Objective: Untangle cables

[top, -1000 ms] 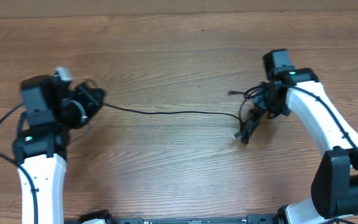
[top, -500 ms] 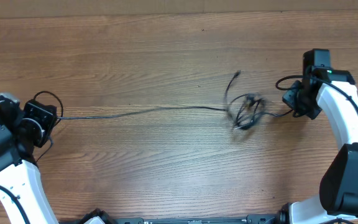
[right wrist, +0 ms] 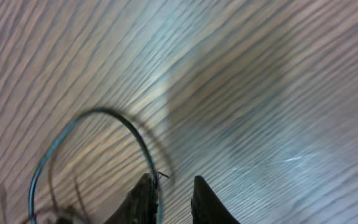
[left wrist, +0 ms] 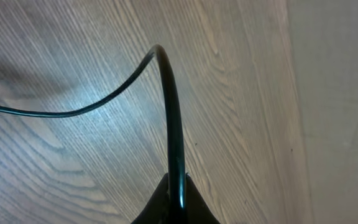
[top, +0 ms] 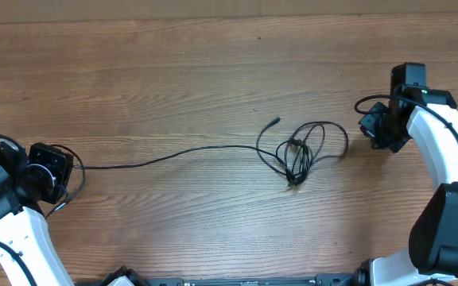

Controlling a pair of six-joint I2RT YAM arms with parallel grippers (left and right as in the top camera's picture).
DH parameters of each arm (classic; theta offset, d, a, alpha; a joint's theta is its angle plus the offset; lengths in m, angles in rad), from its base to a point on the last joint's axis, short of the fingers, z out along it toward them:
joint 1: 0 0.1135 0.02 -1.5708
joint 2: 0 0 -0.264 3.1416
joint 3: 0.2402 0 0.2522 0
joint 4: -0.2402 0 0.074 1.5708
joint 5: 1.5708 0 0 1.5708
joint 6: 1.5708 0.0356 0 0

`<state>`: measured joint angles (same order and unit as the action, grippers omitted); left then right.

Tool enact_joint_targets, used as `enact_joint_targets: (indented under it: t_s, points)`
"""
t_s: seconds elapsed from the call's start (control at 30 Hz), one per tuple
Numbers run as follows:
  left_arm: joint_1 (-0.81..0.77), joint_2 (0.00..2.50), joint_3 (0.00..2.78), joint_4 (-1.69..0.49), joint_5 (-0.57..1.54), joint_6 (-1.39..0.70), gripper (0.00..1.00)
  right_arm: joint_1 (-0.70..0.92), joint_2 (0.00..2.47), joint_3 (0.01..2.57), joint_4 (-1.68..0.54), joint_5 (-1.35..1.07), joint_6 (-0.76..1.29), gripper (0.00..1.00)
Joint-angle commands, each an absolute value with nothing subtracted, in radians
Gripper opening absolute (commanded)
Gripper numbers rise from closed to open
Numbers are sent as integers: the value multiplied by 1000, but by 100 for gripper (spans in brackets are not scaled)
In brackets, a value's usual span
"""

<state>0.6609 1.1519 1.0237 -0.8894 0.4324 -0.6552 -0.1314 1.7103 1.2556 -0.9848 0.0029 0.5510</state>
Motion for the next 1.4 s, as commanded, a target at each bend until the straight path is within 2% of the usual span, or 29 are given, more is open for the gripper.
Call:
enact_joint_targets:
  t_s: [0.0,0.1,0.13,0.17,0.2,0.27,0.33,0.53,0.77,0.9,1.0,1.13,1.37]
  points:
    - [658,1139,1036,-906,434,-669,5,-91,1713,1262,-977,-99,500,20]
    - [635,1139,1035,-929,471,-669,5,-55,1713,1262,-976,-123,477,31]
    - [620,1139,1035,-931,495,-667,9,-43,1713,1262,-976,-123,476,34]
    - [605,1139,1035,-930,518,-657,21,-32,1713,1262,-976,-123,472,38]
    - [581,1139,1035,-925,545,-650,38,-17,1713,1262,-975,-122,469,42]
    - [533,1139,1035,-907,552,-651,80,1,1713,1262,-976,-122,469,48]
    - [479,1139,1035,-881,552,-651,99,14,1713,1262,-976,-122,466,52]
    - [255,1141,1035,-771,550,-731,100,26,1713,1262,-976,-122,466,62]
    - [-61,1235,1035,-592,396,-950,100,26,1713,1262,-999,-122,466,65]
    - [-238,1378,1035,-363,381,-995,100,26,1713,1262,-1013,-121,466,65]
    - [-325,1494,1035,-208,381,-1053,100,26,1713,1262,-1013,-121,465,65]
    - [-410,1662,1035,-11,383,-1201,91,26,1713,1262,-1013,-121,466,65]
    - [-508,1883,1035,233,397,-1367,86,26,1713,1225,-974,-121,466,66]
